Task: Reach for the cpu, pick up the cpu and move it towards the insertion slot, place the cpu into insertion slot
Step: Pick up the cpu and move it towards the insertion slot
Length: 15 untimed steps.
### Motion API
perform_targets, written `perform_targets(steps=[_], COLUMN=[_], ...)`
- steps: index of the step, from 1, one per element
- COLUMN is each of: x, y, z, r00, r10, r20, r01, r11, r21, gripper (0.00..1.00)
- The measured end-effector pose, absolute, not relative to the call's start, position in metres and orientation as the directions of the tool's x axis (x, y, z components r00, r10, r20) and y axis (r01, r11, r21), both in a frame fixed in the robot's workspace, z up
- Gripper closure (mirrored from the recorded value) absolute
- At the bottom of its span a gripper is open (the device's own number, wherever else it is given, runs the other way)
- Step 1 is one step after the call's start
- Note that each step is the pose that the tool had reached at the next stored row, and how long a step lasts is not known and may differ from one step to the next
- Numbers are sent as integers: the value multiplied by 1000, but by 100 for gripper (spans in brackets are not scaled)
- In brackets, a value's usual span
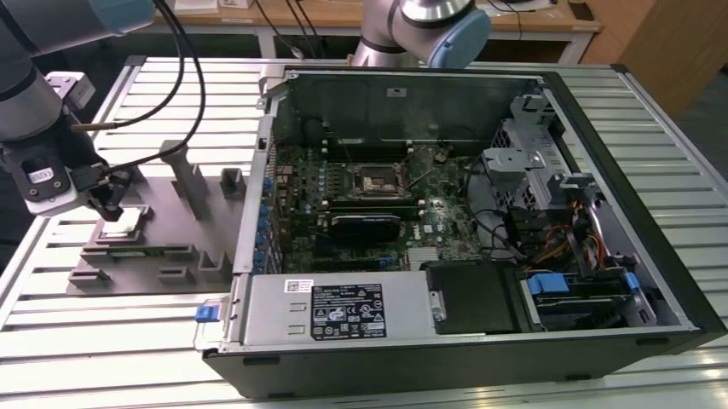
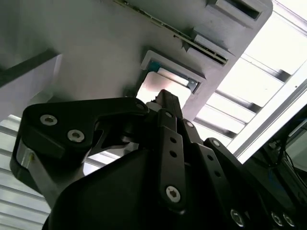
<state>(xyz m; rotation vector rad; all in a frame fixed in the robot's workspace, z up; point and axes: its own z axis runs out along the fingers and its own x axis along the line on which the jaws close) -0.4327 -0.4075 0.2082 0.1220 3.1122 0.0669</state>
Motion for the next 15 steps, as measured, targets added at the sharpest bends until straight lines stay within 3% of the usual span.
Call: perform_targets(steps=[15], x=[-433], y=[-404], z=[199], r00=[-997], r10=[79], r20=[-24], r01=[77], r11=[996], r21=[44], gripper=[89])
